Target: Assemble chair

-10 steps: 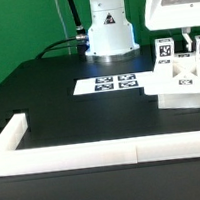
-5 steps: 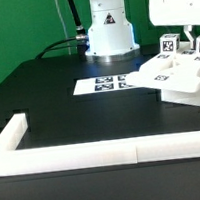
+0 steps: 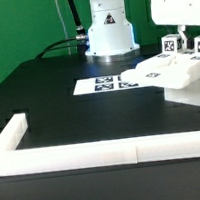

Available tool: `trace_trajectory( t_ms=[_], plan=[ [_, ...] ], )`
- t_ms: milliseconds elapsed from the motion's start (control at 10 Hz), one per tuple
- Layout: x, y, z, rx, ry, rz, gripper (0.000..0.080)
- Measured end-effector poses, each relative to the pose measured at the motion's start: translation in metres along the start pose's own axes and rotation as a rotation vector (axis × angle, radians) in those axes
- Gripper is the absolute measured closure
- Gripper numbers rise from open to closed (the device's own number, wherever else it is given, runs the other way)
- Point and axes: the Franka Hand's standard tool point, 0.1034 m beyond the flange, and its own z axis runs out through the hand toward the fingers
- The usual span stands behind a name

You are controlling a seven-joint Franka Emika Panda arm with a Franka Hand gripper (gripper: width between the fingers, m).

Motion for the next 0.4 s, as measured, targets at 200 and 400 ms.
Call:
trace_trajectory(
  t_ms=[200, 400],
  plan=[
    [0.0000, 0.0001, 0.0002, 0.000, 0.000, 0.000, 0.0186],
    [0.0000, 0.0002, 0.0003, -0.001, 0.000, 0.000, 0.0151]
  ],
)
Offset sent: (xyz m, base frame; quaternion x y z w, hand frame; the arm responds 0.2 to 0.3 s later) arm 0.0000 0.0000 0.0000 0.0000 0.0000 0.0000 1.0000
